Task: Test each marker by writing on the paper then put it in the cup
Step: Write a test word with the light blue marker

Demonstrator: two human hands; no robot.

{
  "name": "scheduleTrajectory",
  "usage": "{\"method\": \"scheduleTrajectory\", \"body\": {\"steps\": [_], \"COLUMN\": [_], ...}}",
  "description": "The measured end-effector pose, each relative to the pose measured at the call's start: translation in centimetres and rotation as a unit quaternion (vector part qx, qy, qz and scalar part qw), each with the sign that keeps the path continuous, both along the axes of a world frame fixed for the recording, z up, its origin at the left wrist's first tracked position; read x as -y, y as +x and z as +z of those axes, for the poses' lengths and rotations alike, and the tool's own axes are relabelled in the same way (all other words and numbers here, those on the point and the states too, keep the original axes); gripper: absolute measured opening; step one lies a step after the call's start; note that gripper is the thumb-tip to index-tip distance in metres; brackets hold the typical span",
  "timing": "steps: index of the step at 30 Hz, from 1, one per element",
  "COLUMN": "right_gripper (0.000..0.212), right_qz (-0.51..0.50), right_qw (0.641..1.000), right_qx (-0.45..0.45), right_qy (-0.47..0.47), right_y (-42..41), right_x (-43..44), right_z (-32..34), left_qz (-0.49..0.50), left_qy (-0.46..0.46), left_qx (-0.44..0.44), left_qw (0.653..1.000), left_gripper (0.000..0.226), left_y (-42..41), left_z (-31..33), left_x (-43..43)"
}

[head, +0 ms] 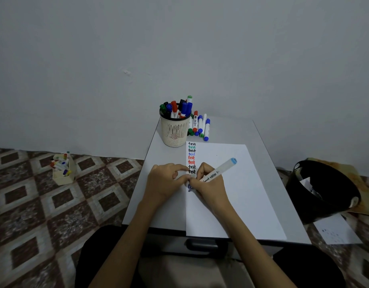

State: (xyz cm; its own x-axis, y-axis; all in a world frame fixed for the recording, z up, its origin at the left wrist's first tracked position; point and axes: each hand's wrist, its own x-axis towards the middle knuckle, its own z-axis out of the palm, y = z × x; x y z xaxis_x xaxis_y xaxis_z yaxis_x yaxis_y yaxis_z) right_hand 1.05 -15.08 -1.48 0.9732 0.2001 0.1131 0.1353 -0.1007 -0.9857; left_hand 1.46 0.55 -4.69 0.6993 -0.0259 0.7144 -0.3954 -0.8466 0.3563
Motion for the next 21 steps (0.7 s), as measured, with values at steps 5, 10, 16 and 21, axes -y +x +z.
{"method": "scheduleTrajectory", "body": {"steps": [5,10,16,21], "right_gripper": [0.024,0.022,0.022,0.025], "right_qz": [0.002,0.008,0.002,0.015], "right_qw": [1.0,1.0,1.0,1.0], "right_qx": [0.007,0.018,0.027,0.014], "right_qy": [-0.005,0.017,-0.006,0.011], "right_y": [0.04,0.15,-0.07,0.03], "right_x": [-0.18,0.02,-0.23,0.19], "right_z": [-0.22,-0.25,-0.38,-0.13], "left_qz": [-0.009,-0.008,-0.015,-0.012], "left_qy": [-0.018,-0.048,-0.038,-0.043], "left_qx": [-0.016,-0.044,-0.035,-0.041], "left_qw": [1.0,0.998,0.999,0.998], "left_gripper": [0.042,0.037,0.037,0.038], "left_y": [0.11,-0.05,0.01,-0.11], "left_z": [-0.17,-0.12,-0.5,-0.28], "left_x": [-0.21,-0.08,-0.25,-0.14]}}
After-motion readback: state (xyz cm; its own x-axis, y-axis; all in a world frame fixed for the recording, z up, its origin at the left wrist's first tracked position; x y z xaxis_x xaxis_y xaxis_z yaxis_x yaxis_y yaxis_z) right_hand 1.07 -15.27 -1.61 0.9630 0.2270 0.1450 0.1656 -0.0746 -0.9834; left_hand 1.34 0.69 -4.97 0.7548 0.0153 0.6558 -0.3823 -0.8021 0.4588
